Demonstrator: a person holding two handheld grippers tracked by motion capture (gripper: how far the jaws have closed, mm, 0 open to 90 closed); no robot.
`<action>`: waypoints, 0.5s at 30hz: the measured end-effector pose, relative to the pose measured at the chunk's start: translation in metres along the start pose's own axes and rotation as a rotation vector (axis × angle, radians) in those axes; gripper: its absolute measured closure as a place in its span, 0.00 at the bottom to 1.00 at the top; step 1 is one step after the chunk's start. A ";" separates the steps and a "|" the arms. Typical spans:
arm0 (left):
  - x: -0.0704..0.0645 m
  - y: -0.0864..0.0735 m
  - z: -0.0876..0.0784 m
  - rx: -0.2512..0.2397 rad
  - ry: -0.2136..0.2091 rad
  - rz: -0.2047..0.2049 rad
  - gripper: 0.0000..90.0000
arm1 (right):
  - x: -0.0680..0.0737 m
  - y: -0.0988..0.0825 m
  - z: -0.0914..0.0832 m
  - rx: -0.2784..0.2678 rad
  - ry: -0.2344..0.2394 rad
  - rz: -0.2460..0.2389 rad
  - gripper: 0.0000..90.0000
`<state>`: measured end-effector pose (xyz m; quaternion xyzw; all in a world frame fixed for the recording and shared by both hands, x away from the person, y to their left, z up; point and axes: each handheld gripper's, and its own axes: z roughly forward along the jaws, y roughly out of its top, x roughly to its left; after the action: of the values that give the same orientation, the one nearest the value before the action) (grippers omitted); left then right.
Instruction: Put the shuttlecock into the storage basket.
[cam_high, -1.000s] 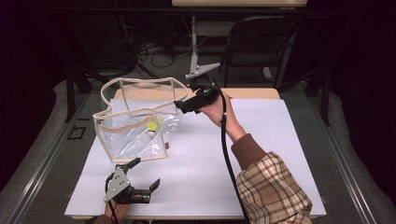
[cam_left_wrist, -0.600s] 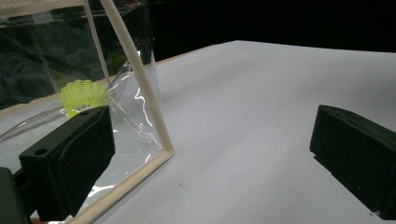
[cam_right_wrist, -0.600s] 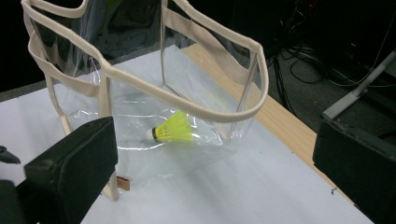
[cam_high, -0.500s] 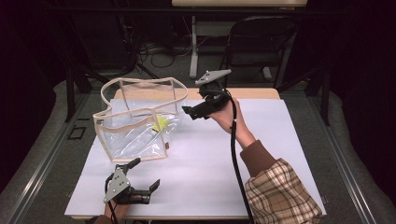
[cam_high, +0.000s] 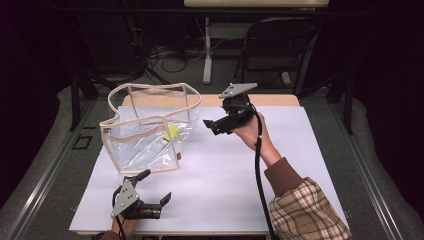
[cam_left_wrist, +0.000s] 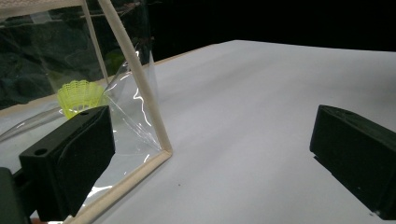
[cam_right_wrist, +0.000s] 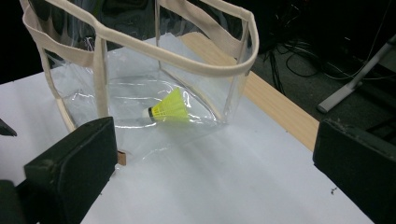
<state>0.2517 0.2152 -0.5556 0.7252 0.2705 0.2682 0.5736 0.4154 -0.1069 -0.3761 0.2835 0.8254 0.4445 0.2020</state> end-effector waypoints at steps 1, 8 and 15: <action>0.000 0.000 0.000 0.000 0.000 0.000 0.00 | 0.000 -0.002 -0.001 0.002 0.001 0.001 0.00; 0.000 0.000 0.000 -0.002 0.001 -0.001 0.00 | -0.004 -0.015 -0.008 0.006 -0.017 0.003 0.00; 0.000 0.000 0.000 -0.002 0.002 -0.002 0.00 | -0.003 -0.025 -0.014 0.007 -0.025 -0.004 0.00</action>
<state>0.2518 0.2151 -0.5556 0.7240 0.2715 0.2684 0.5745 0.4019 -0.1291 -0.3898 0.2882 0.8249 0.4376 0.2120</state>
